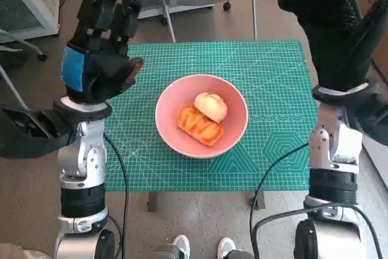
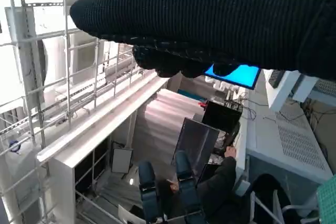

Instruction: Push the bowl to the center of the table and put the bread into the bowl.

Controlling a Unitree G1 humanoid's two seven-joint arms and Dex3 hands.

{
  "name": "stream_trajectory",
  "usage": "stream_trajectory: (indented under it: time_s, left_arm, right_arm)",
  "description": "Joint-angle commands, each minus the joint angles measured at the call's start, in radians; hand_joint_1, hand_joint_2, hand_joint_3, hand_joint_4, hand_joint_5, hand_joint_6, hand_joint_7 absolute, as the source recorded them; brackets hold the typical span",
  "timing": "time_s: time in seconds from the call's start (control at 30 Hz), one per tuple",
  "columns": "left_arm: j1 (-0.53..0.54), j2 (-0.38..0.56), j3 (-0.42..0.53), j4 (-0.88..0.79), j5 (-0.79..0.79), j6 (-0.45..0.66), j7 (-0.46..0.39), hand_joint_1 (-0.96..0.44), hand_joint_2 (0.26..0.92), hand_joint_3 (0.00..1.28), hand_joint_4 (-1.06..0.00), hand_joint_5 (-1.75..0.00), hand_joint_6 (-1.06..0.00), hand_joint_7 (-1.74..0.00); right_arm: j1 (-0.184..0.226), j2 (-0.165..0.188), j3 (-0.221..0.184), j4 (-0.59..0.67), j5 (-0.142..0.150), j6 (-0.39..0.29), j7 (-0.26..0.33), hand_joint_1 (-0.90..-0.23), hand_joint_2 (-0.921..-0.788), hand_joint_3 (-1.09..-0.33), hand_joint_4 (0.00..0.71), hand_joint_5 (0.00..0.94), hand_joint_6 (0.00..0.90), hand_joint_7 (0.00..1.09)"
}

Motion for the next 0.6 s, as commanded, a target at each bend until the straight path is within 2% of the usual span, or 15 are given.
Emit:
stream_trajectory:
  time_s: [0.03,0.2,0.47,0.53,0.6]
  left_arm:
    - [0.015,-0.002,0.002,-0.021,-0.017,0.025,0.003,-0.53,0.901,0.11,0.0,0.0,-0.08,-0.08]
    - [0.017,0.0,-0.001,-0.029,-0.004,0.038,0.017,-0.53,0.917,0.07,0.0,0.0,-0.02,-0.23]
    - [0.019,0.001,-0.002,-0.038,0.004,0.04,0.025,-0.52,0.92,0.06,0.0,0.0,0.0,-0.3]
    - [0.021,-0.001,-0.003,-0.041,0.011,0.032,0.03,-0.48,0.918,0.06,0.0,0.0,0.0,-0.32]
    - [0.024,-0.003,-0.004,-0.041,0.025,0.015,0.034,-0.33,0.916,0.06,0.0,0.0,0.0,-0.34]
  right_arm:
    - [-0.009,0.005,0.009,0.018,-0.01,0.005,-0.012,-0.653,-0.921,-0.725,0.267,0.0,0.39,0.0]
    - [-0.009,0.006,0.013,0.015,-0.013,0.008,-0.019,-0.659,-0.921,-0.726,0.264,0.0,0.391,0.0]
    - [-0.004,0.007,0.022,0.006,-0.01,0.018,-0.026,-0.661,-0.921,-0.726,0.259,0.0,0.398,0.01]
    - [-0.003,0.007,0.022,0.003,-0.008,0.022,-0.027,-0.66,-0.921,-0.726,0.257,0.0,0.401,0.01]
    - [-0.001,0.007,0.022,-0.002,-0.006,0.026,-0.028,-0.662,-0.921,-0.725,0.256,0.0,0.403,0.01]
